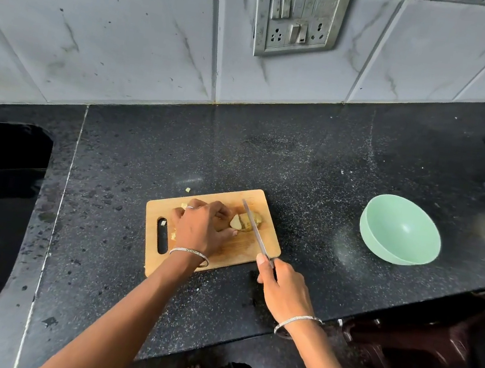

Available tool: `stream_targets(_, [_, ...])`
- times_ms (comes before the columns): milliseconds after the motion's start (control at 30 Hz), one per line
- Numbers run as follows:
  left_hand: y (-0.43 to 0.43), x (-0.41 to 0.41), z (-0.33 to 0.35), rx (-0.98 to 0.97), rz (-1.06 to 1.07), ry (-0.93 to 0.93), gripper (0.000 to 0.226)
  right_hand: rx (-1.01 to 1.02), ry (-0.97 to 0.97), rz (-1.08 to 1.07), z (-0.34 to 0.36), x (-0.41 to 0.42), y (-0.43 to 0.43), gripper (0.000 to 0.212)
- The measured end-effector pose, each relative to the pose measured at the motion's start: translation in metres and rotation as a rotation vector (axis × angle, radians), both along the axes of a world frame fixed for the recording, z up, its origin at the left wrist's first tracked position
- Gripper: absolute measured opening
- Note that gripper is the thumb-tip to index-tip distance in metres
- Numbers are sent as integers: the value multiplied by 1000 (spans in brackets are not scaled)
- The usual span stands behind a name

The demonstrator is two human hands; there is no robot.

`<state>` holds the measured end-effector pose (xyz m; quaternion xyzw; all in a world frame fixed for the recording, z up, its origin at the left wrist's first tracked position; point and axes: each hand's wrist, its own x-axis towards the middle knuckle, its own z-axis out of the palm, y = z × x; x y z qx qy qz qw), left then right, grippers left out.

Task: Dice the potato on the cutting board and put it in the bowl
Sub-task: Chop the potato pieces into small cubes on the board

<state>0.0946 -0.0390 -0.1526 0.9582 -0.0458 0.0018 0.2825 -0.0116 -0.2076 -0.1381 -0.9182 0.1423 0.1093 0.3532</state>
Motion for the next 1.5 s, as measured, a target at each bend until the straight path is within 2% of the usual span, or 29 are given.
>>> stream_targets(100, [-3, 2, 1, 49, -12, -5, 40, -39, 14, 16, -8, 0, 5, 54])
stream_targets(233, [-6, 9, -8, -30, -14, 44, 34, -50, 67, 7, -10, 1, 14, 56])
stream_targets(533, [-5, 16, -18, -76, -4, 74, 28, -69, 131, 6, -4, 3, 20, 52])
stream_targets(633, [-5, 17, -20, -80, -12, 77, 24, -120, 163, -7, 1, 6, 27, 45])
stream_targets(933, [-6, 18, -16, -47, -1, 68, 16, -252, 182, -22, 0, 11, 40, 47])
stream_targets(1167, [-7, 15, -9, -42, 29, 79, 15, -255, 240, 0, 17, -38, 18, 51])
stream_targets(1300, [-6, 13, -10, -97, 13, 121, 31, -204, 171, -20, 26, -34, 14, 46])
stream_targets(1400, [-7, 11, -10, -125, 24, 117, 25, -188, 149, -25, 21, -15, 21, 47])
stream_targets(1500, [-8, 8, -6, -57, 65, 44, 18, -181, 156, -15, 16, -4, 28, 48])
